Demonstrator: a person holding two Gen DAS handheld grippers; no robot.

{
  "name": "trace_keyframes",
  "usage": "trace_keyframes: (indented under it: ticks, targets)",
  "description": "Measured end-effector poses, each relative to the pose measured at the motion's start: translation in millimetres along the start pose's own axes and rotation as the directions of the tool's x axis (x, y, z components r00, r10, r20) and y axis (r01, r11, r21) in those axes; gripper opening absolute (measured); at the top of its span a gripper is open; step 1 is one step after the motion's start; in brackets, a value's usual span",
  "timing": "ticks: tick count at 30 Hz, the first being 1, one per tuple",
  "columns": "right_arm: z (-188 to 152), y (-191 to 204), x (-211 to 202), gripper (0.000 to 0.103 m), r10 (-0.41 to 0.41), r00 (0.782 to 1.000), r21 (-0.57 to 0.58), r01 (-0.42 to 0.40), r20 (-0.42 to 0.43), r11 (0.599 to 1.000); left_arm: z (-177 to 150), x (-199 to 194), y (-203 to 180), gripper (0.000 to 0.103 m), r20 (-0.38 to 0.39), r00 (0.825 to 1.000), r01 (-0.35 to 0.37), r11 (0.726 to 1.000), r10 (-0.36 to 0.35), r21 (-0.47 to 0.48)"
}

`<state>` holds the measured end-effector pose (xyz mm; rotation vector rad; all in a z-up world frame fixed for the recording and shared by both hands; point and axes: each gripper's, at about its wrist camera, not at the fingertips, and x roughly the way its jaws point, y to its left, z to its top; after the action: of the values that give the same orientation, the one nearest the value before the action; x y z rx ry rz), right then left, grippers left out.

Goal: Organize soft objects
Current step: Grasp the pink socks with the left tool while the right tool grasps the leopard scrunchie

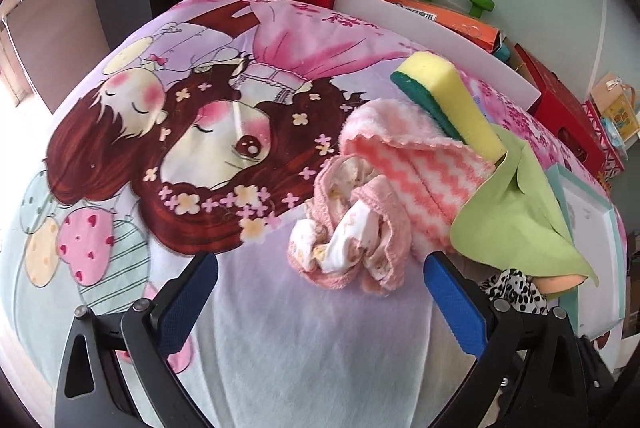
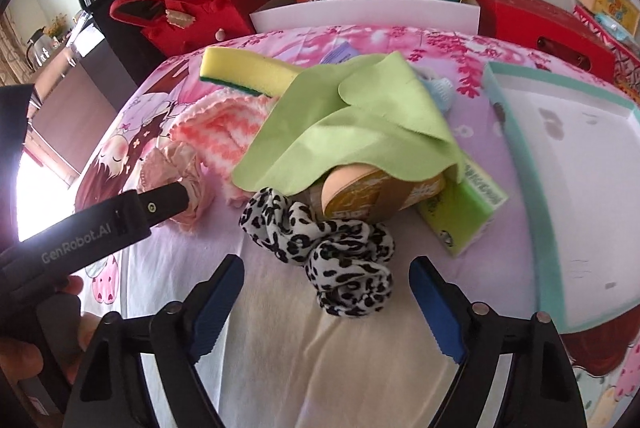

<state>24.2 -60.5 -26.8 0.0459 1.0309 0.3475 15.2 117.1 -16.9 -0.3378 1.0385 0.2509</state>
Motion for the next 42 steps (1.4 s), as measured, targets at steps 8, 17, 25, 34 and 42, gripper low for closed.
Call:
trace_keyframes:
  ticks: [8,17,25,34,42]
  targets:
    - [2.3,-5.3,12.3,0.083,-0.008,1.0,0.014,0.008,-0.001,1.0,2.2,16.6,-4.9,0.082,0.015,1.0,0.016,1.0,-0.016,0.01]
    - [4.9,0.6,17.4,0.079,-0.021,1.0,-0.014,0.021,0.007,1.0,3.8,28.1,-9.2,0.06,0.016,1.0,0.02,1.0,-0.02,0.011]
    - [4.2,4.8,17.0,0.06,-0.01,1.0,-0.027,0.01,0.012,1.0,4.2,24.8,-7.3,0.039,0.024,0.998,0.056,0.998,-0.056,0.009]
    - [5.6,0.7,15.8,0.043,0.004,1.0,-0.015,-0.004,0.013,1.0,3.5,23.6,-8.1,0.028,0.026,0.997,0.074,0.997,-0.074,0.014]
    - [6.6,1.2,11.9,0.032,0.022,1.0,-0.019,-0.022,0.017,1.0,4.0,19.6,-8.2,0.02,0.035,0.995,0.091,0.996,-0.091,0.016]
